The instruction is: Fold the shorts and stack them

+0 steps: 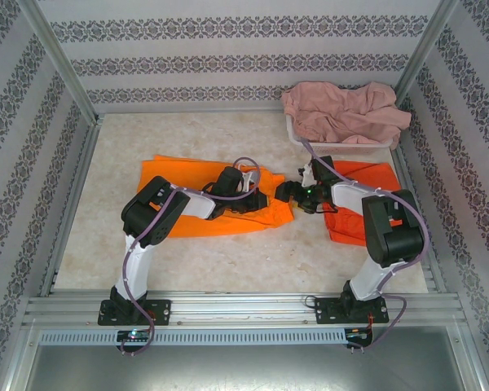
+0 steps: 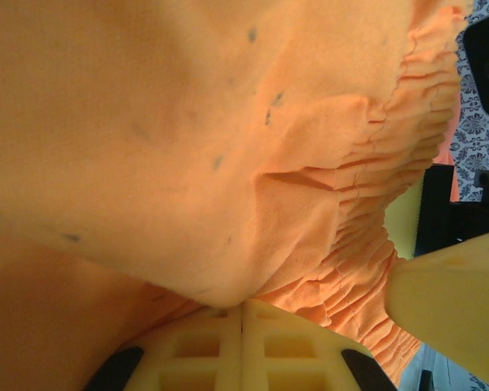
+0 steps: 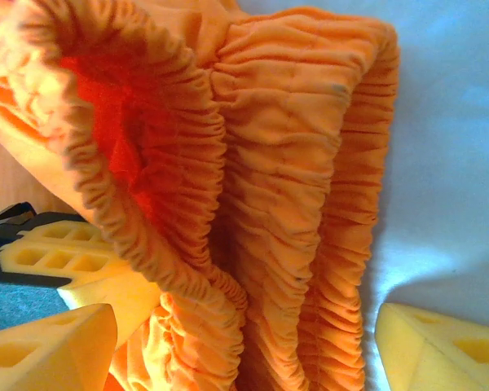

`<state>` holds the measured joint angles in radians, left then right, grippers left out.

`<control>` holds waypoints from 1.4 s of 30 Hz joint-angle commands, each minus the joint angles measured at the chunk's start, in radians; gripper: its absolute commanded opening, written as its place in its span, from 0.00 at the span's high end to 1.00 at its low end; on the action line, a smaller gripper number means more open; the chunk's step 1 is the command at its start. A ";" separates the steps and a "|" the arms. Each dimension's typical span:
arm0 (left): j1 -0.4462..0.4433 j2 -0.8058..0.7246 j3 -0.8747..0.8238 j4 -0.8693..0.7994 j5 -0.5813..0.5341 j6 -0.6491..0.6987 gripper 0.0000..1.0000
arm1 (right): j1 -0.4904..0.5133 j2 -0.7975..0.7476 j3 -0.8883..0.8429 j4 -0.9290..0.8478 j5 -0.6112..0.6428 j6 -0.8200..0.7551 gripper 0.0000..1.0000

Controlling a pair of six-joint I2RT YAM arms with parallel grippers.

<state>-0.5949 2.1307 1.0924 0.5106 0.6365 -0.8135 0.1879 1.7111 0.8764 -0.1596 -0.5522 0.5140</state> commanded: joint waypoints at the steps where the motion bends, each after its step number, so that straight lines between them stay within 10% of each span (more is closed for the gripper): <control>1: 0.014 0.014 -0.044 -0.093 -0.024 0.001 1.00 | 0.015 0.016 0.024 0.024 0.008 0.013 0.19; 11: 0.017 0.016 -0.039 -0.094 -0.024 0.002 1.00 | 0.036 0.049 0.032 0.062 -0.011 0.043 0.32; 29: 0.022 -0.182 -0.056 -0.184 -0.142 0.083 0.99 | 0.065 0.022 0.038 0.007 0.122 0.011 0.95; 42: 0.081 -0.655 -0.202 -0.394 -0.320 0.253 0.48 | 0.109 -0.181 0.175 -0.370 0.396 -0.190 1.00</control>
<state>-0.5426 1.5356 0.9356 0.2218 0.3786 -0.6327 0.2840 1.5974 0.9871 -0.3687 -0.2840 0.4187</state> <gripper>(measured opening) 0.497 0.083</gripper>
